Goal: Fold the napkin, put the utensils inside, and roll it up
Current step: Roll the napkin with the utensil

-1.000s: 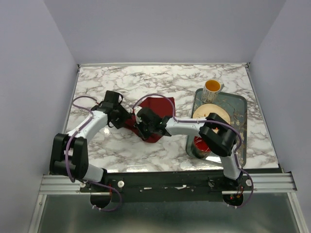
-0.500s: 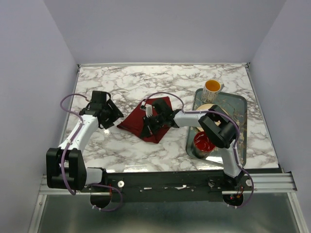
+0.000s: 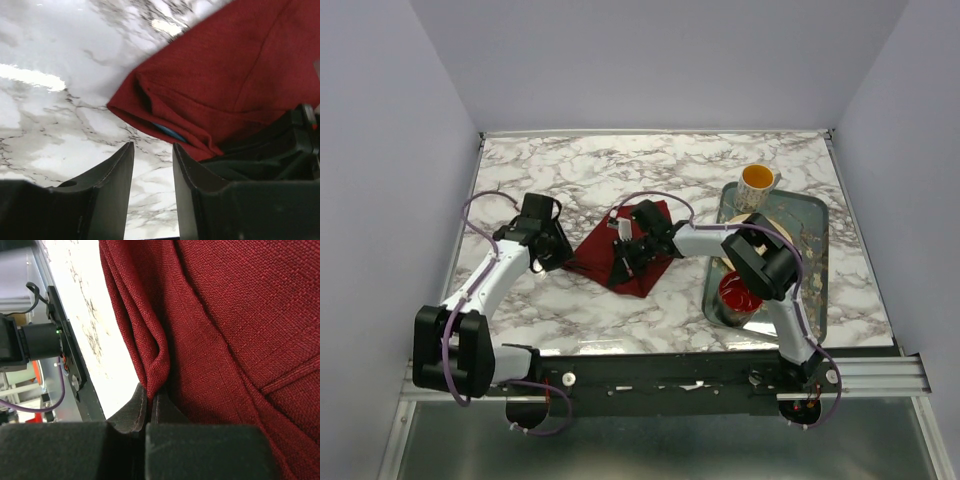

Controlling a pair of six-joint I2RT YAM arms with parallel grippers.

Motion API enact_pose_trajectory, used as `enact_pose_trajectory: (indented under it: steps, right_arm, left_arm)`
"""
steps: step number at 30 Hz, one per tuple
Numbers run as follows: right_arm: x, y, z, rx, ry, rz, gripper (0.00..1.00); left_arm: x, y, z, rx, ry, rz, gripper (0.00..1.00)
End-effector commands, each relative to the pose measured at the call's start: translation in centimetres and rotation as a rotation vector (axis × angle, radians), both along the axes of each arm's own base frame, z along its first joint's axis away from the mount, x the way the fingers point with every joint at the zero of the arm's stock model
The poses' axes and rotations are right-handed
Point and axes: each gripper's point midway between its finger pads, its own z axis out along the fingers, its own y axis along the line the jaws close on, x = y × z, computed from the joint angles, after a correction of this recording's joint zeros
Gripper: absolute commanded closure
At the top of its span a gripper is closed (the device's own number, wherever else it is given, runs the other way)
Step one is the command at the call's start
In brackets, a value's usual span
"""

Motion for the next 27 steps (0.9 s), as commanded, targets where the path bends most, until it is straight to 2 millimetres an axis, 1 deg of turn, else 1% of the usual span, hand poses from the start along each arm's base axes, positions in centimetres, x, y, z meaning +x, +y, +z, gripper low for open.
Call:
enact_pose_trajectory:
  steps: [1, 3, 5, 6, 8, 9, 11, 13, 14, 15, 16, 17, 18, 19, 20, 22, 23, 25, 26, 27]
  right_arm:
    - [-0.3, -0.8, -1.9, -0.072, 0.066, 0.01, 0.99]
    - [-0.1, -0.7, -2.0, -0.077, 0.079, 0.008, 0.99]
    - [-0.1, -1.0, -2.1, -0.089, 0.098, 0.013, 0.99]
    - [-0.1, -1.1, -2.3, -0.09, 0.105, 0.011, 0.99]
    - [0.2, -1.5, -2.5, -0.094, 0.114, 0.004, 1.0]
    - [0.3, -1.6, -2.5, -0.092, 0.123, 0.001, 0.99]
    - [0.5, -1.9, -2.5, -0.092, 0.132, -0.008, 0.99]
    - [0.6, -2.3, -2.7, -0.095, 0.104, -0.025, 0.99]
    - [0.5, -2.3, -2.6, -0.08, 0.097, -0.033, 0.99]
    - [0.7, -2.3, -2.5, -0.07, 0.084, -0.044, 0.99]
    - [1.0, -2.0, -2.3, -0.046, 0.062, -0.049, 0.99]
    - [0.8, -2.2, -2.4, -0.044, 0.064, -0.053, 0.99]
    - [0.7, -2.3, -2.5, -0.044, 0.068, -0.053, 0.99]
    - [0.9, -2.1, -2.4, -0.025, 0.049, -0.057, 0.99]
    - [0.8, -2.1, -2.4, -0.025, 0.048, -0.056, 0.99]
    - [0.8, -2.2, -2.8, -0.03, 0.051, -0.058, 0.99]
    - [0.7, -2.3, -2.9, -0.033, 0.054, -0.059, 0.99]
    - [0.8, -2.3, -3.0, -0.033, 0.051, -0.063, 1.0]
    - [0.8, -2.3, -3.0, -0.032, 0.054, -0.066, 0.99]
    - [0.7, -2.3, -3.1, -0.031, 0.054, -0.065, 1.0]
  left_arm:
    - [0.8, -1.0, 0.6, 0.127, -0.03, -0.199, 0.57]
    - [0.9, -2.2, 1.1, 0.147, -0.044, -0.273, 0.55]
    - [1.2, -2.5, 1.5, 0.186, -0.07, -0.32, 0.5]
    - [1.1, -3.1, 1.6, 0.206, -0.078, -0.352, 0.47]
    - [1.2, -3.6, 1.7, 0.228, -0.09, -0.399, 0.44]
    - [1.1, -4.0, 1.3, 0.225, -0.076, -0.415, 0.44]
    - [0.8, -4.6, 0.8, 0.182, -0.053, -0.388, 0.44]
    - [0.5, -5.3, 0.7, 0.121, -0.034, -0.347, 0.48]
    - [0.5, -5.6, 0.7, 0.08, -0.026, -0.283, 0.48]
    - [0.4, -5.7, 1.0, 0.059, -0.033, -0.249, 0.45]
    - [0.5, -5.5, 1.1, 0.04, -0.031, -0.207, 0.43]
    - [0.1, -5.2, 0.8, 0.02, -0.015, -0.166, 0.43]
    - [0.0, -5.0, 0.9, -0.014, -0.005, -0.102, 0.41]
    - [-0.1, -4.7, 0.7, -0.037, 0.008, -0.059, 0.4]
    - [-0.8, -3.6, -0.2, -0.076, 0.052, 0.005, 0.38]
    - [-1.4, -2.6, -0.9, -0.157, 0.104, 0.117, 0.38]
    - [-2.2, -1.5, -2.0, -0.192, 0.145, 0.18, 0.38]
    - [-2.8, -0.8, -2.5, -0.246, 0.175, 0.263, 0.38]
    - [-3.2, -0.7, -2.9, -0.256, 0.187, 0.277, 0.38]
    - [-3.0, -0.7, -2.8, -0.266, 0.179, 0.277, 0.38]
